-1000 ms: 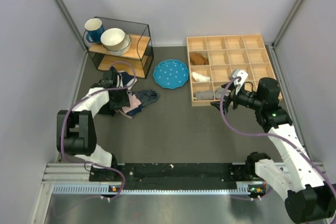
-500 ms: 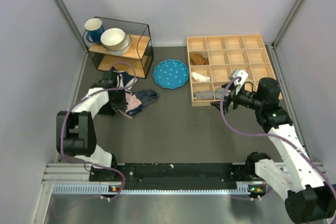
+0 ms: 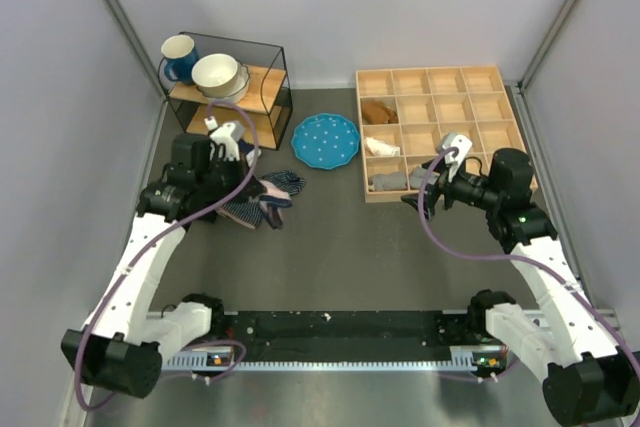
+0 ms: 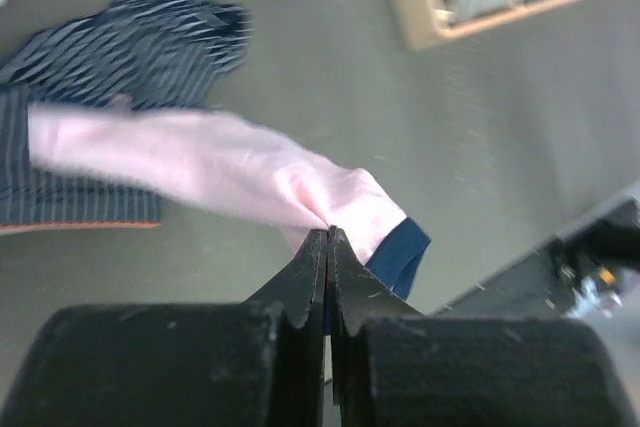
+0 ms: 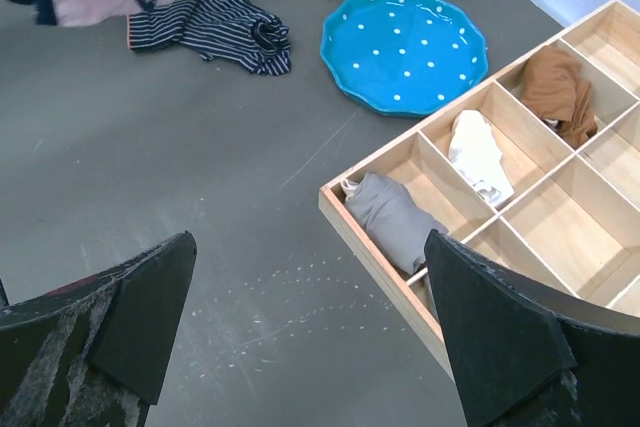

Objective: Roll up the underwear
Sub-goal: Pick up the underwear, then place the underwear at the center of the board.

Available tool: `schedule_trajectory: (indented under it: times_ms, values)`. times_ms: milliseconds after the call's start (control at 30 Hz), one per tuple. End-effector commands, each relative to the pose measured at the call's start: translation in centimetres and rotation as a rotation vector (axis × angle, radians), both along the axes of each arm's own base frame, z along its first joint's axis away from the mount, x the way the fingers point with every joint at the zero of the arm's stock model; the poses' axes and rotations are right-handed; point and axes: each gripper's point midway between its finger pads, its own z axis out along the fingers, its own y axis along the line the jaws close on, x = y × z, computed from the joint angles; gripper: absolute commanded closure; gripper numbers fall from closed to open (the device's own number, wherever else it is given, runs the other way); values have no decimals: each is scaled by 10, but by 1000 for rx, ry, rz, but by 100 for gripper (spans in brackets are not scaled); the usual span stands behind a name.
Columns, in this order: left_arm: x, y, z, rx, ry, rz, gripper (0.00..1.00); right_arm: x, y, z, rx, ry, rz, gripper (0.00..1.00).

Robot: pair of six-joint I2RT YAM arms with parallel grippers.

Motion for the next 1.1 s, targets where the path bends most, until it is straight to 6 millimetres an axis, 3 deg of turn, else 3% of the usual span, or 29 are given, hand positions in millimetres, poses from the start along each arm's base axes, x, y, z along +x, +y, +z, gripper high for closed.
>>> schedule_trajectory:
  times_ms: [0, 133, 167, 200, 267, 367, 400, 467, 500, 533, 567, 633, 700, 800, 900, 967, 1000, 1067]
  values:
    - [-38, -57, 58, -133, -66, -206, 100, -2, -1, 4, -15, -43, 22, 1]
    - [-70, -98, 68, -213, -28, -333, 100, -3, -3, 5, -29, -65, 23, 1]
    - [-81, -117, 72, -259, -25, -391, 100, -3, -4, 5, -35, -70, 25, 1]
    - [-87, -124, 57, -266, 16, -410, 100, -5, -3, 5, -37, -75, 33, 1]
    - [-98, -140, 46, -306, 54, -463, 100, -8, -2, 4, -41, -81, 56, 1]
    - [-86, -145, -9, -278, 109, -441, 100, -15, 2, 2, -40, -79, 103, 1]
    - [-83, -142, -41, -244, 168, -422, 98, -17, 4, -2, -40, -66, 120, 1]
    - [-70, -121, -77, -177, 232, -356, 88, -29, 10, -11, -46, -48, 207, 1]
    - [-65, -112, -94, -141, 278, -322, 77, -36, 13, -15, -51, -49, 257, 1]
    - [-63, -98, -105, -91, 298, -300, 76, -43, 16, -23, -55, -39, 314, 3]
    - [-50, -83, -105, -66, 278, -242, 74, -58, 21, -30, -56, -64, 414, 3]
    - [-35, -62, -85, -10, 161, -191, 63, -75, 27, -47, -69, -78, 507, 4]
    - [-19, -45, -38, 27, -38, -146, 53, -87, 36, -63, -109, -126, 593, 4]
    - [-8, -22, 10, 133, -299, -109, 41, -88, 46, -79, -191, -149, 653, 5]
    - [-3, -3, 15, 220, -423, -65, 32, -90, 67, -89, -315, -206, 754, 9]
    - [0, 7, -5, 268, -419, -33, 28, -93, 83, -106, -424, -199, 835, 13]
    - [0, 9, -9, 276, -412, -21, 28, -88, 94, -97, -448, -221, 858, 17]
    - [2, 11, -3, 283, -410, -7, 28, -98, 112, -103, -525, -217, 921, 23]
